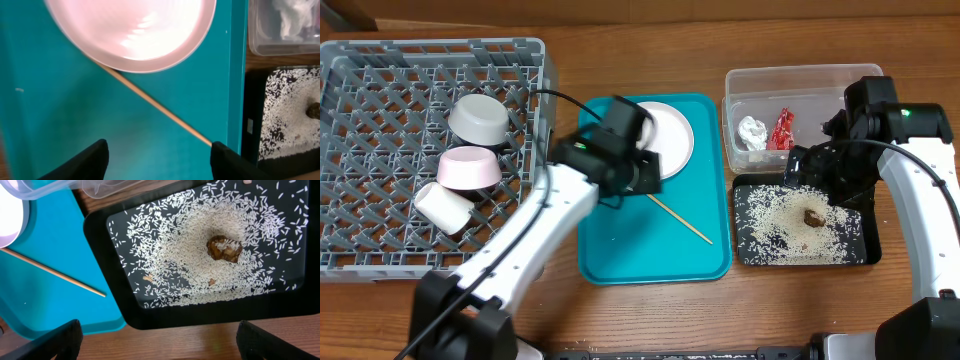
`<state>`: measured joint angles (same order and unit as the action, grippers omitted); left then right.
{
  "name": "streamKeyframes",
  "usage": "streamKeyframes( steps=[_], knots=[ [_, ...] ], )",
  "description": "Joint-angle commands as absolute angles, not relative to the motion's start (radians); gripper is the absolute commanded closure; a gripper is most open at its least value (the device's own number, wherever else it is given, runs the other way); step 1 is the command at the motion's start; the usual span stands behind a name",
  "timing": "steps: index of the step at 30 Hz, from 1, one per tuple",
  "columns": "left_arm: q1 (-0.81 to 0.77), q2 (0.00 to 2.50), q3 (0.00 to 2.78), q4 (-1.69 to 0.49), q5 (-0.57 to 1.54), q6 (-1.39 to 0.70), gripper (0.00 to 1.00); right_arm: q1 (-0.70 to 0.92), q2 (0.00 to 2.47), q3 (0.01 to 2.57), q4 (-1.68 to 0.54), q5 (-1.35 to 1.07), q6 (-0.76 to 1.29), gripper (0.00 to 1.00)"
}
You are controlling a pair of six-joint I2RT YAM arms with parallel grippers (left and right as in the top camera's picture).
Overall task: Sort waste into correct bins and load items into the dishwasher
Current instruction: 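Grasp the remaining wooden chopstick on the teal tray with the left gripper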
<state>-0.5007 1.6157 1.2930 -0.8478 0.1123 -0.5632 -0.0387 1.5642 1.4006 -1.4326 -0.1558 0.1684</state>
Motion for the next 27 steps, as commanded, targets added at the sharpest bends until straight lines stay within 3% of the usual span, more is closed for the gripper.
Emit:
streamKeyframes(
  steps=[1, 10, 17, 19, 22, 23, 25, 27],
  knots=[
    [-0.621, 1.712, 1.261, -0.788, 0.01, -0.775, 0.3, -0.041, 1.537, 1.409, -1.431, -0.15, 0.171, 0.0],
    [-0.712, 1.936, 1.261, -0.736, -0.052, -0.825, 0.29, -0.041, 1.537, 1.409, -1.435, -0.15, 0.171, 0.0],
    [-0.711, 1.974, 1.261, -0.797, -0.092, -0.827, 0.39, -0.041, 1.537, 1.409, -1.435, -0.15, 0.171, 0.0],
    [-0.709, 1.974, 1.261, -0.835, -0.097, -0.828, 0.46, -0.041, 1.537, 1.409, -1.435, -0.15, 0.171, 0.0],
    [-0.702, 1.974, 1.261, -0.899, -0.097, -0.852, 0.72, -0.041, 1.537, 1.409, -1.434, -0.15, 0.171, 0.0],
    [-0.699, 1.974, 1.261, -0.919, -0.097, -0.866, 0.85, -0.041, 1.537, 1.409, -1.434, -0.15, 0.171, 0.0],
    [-0.692, 1.974, 1.261, -0.928, -0.094, -0.869, 0.94, -0.041, 1.537, 1.409, -1.435, -0.15, 0.171, 0.0],
    [-0.686, 1.973, 1.261, -0.935, -0.084, -0.869, 0.96, -0.041, 1.537, 1.409, -1.435, -0.15, 0.171, 0.0]
  ],
)
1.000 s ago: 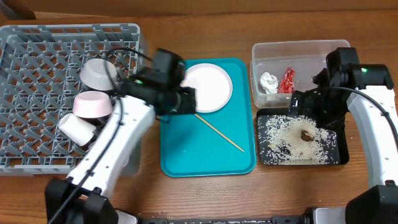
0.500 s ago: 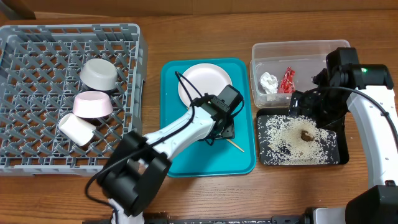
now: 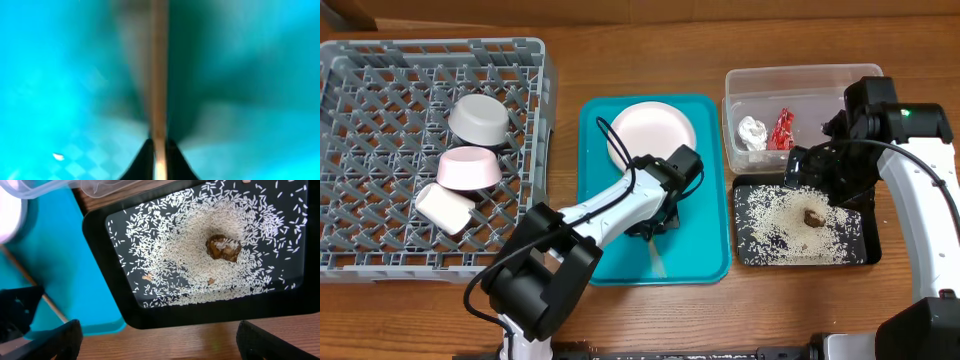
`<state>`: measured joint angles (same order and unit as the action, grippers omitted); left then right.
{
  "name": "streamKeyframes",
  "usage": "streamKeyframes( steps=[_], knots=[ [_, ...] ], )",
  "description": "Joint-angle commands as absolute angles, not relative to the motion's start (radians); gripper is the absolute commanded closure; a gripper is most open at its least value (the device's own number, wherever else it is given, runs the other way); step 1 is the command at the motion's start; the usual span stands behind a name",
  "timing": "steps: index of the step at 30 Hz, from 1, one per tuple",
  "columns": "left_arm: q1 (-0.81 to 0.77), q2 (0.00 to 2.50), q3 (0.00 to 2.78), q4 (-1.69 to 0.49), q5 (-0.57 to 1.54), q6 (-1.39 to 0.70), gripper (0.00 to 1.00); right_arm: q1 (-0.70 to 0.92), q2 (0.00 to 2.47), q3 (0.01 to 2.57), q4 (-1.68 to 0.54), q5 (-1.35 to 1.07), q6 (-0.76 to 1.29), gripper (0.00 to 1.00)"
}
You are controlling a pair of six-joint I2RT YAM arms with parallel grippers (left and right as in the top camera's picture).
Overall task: Sort waste into correct bins and load items into the dishwasher
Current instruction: 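Grasp the remaining wooden chopstick on the teal tray with the left gripper, then carry the chopstick to the dish rack and drop it in upright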
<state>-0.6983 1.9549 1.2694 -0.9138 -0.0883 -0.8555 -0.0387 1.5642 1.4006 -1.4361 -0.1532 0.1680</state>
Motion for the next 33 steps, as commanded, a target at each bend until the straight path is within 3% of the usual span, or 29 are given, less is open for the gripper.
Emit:
streamKeyframes(
  steps=[1, 9, 17, 26, 29, 31, 33],
  knots=[
    [-0.682, 1.969, 1.261, -0.94, -0.081, -0.873, 0.96, -0.041, 1.537, 1.409, -1.436, -0.15, 0.171, 0.0],
    [-0.619, 1.782, 1.261, -0.963, -0.125, -0.867, 0.96, -0.041, 1.537, 1.409, -1.438, -0.15, 0.171, 0.0],
    [-0.406, 1.493, 1.266, -0.955, -0.191, -0.525, 0.96, -0.041, 1.537, 1.409, -1.438, -0.15, 0.171, 0.0],
    [-0.1, 1.49, 1.266, -0.894, -0.191, -0.084, 0.96, -0.041, 1.537, 1.409, -1.439, -0.15, 0.171, 0.0],
    [-0.043, 1.518, 1.266, -0.871, -0.19, -0.055, 0.88, -0.041, 1.537, 1.409, -1.439, -0.15, 0.171, 0.0],
    [-0.022, 1.532, 1.266, -0.861, -0.183, -0.055, 0.78, -0.041, 1.537, 1.409, -1.438, -0.15, 0.171, 0.0],
    [-0.015, 1.538, 1.266, -0.855, -0.182, -0.055, 0.61, -0.041, 1.537, 1.409, -1.438, -0.15, 0.171, 0.0]
  ],
)
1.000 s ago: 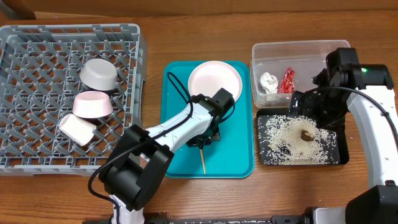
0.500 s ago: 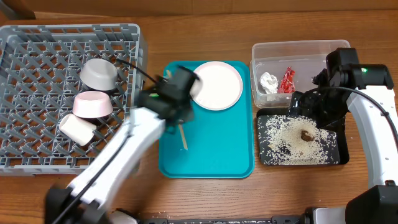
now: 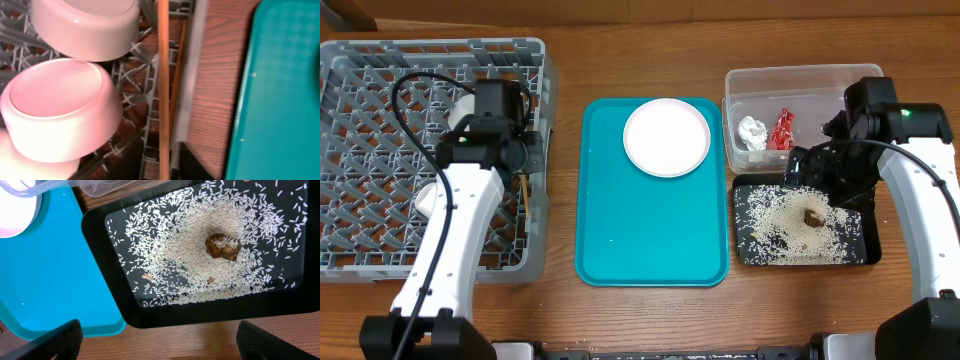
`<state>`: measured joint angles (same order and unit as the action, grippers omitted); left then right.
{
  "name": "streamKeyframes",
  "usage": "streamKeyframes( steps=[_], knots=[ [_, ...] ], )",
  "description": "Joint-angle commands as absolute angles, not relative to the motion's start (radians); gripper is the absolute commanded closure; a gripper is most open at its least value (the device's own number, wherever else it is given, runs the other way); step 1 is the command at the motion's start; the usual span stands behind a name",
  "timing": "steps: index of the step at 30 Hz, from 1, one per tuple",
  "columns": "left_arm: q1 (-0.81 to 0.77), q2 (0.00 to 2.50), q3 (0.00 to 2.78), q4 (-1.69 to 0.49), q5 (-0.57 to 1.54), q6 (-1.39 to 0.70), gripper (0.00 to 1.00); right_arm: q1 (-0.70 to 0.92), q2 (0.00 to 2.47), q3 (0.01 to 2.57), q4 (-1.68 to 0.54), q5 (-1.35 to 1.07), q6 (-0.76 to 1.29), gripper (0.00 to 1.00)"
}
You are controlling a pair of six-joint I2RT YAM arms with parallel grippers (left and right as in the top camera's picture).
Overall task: Sort waste into correct bins and load items into the dishwasher
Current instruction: 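Carry the chopstick to the dish rack and drop it in upright, then grasp the edge of the white plate with the left gripper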
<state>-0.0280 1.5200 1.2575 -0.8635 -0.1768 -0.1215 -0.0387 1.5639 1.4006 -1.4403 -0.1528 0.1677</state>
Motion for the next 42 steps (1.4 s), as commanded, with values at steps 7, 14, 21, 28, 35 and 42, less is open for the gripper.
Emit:
streamKeyframes(
  steps=[7, 14, 21, 28, 35, 42],
  knots=[
    [-0.078, 1.535, 1.272, -0.846, 0.077, -0.025, 0.28, -0.041, 1.537, 1.409, -1.435, -0.15, 0.171, 0.0],
    [-0.333, 1.554, 1.271, -0.725, 0.146, 0.116, 0.27, -0.041, 1.537, 1.409, -1.447, -0.138, 0.198, 0.0],
    [-0.54, 1.692, 1.271, -0.534, 0.047, 0.156, 0.14, -0.041, 1.537, 1.409, -1.442, -0.053, 0.345, 0.0],
    [-0.595, 1.895, 1.271, -0.418, 0.041, 0.15, 0.07, -0.041, 1.537, 1.409, -1.449, -0.053, 0.34, 0.0],
    [-0.591, 1.992, 1.271, -0.493, 0.041, 0.15, 0.09, -0.041, 1.537, 1.409, -1.448, -0.053, 0.329, 0.0],
    [-0.591, 1.981, 1.273, -0.636, 0.042, 0.107, 0.67, -0.041, 1.537, 1.409, -1.446, -0.053, 0.322, 0.0]
  ],
)
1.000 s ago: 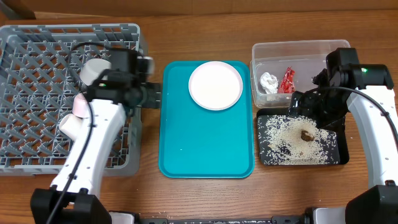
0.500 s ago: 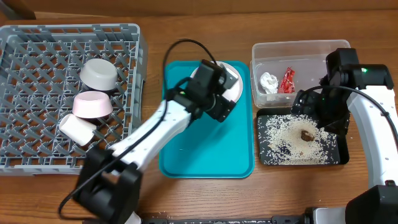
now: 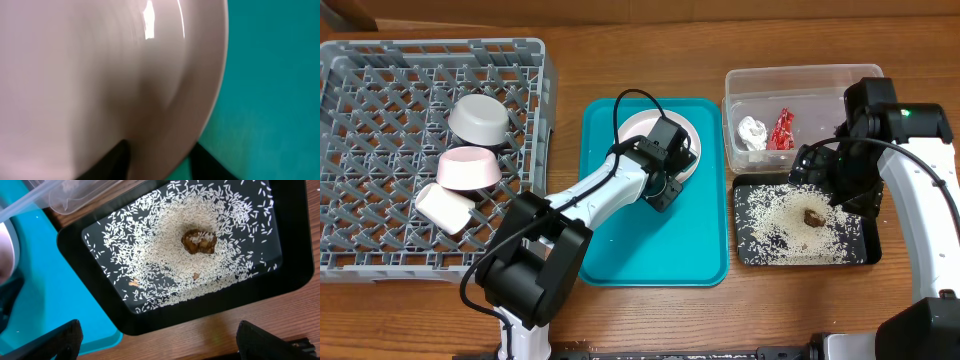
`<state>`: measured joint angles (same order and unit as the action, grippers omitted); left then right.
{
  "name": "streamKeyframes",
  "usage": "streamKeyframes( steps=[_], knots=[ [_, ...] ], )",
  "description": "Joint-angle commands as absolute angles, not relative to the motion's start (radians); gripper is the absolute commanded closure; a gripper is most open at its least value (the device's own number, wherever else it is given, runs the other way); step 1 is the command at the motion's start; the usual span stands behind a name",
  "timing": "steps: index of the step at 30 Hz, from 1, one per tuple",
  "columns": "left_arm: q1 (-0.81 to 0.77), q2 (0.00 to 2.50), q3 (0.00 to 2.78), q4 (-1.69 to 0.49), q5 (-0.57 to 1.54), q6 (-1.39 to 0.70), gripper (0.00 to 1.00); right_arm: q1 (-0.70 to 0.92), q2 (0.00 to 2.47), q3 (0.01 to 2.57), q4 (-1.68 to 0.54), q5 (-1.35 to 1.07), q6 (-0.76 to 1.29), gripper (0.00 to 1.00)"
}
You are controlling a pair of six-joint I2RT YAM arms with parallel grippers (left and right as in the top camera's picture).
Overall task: Sort waste into correct bins and load items into the dishwasher
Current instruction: 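Grasp the edge of the white plate with the left gripper, then lift the white plate and stand it upright in the dish rack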
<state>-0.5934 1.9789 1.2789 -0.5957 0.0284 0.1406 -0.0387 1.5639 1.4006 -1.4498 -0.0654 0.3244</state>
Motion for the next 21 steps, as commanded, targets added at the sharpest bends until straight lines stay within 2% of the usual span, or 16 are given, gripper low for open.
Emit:
streamKeyframes(
  steps=[1, 7, 15, 21],
  knots=[
    [-0.591, 1.977, 1.273, -0.641, 0.042, 0.094, 0.68, -0.041, 1.537, 1.409, -1.446, -0.053, 0.322, 0.0],
    [-0.591, 1.919, 1.293, -0.659, 0.041, 0.052, 0.94, -0.041, 1.537, 1.409, -1.451, -0.053, 0.321, 0.0],
    [-0.56, 1.677, 1.379, -0.692, 0.041, 0.028, 0.96, -0.041, 1.537, 1.409, -1.454, -0.053, 0.318, 0.0],
    [-0.442, 1.493, 1.416, -0.715, 0.045, -0.033, 0.96, -0.041, 1.537, 1.409, -1.454, -0.053, 0.318, 0.0]
  ],
)
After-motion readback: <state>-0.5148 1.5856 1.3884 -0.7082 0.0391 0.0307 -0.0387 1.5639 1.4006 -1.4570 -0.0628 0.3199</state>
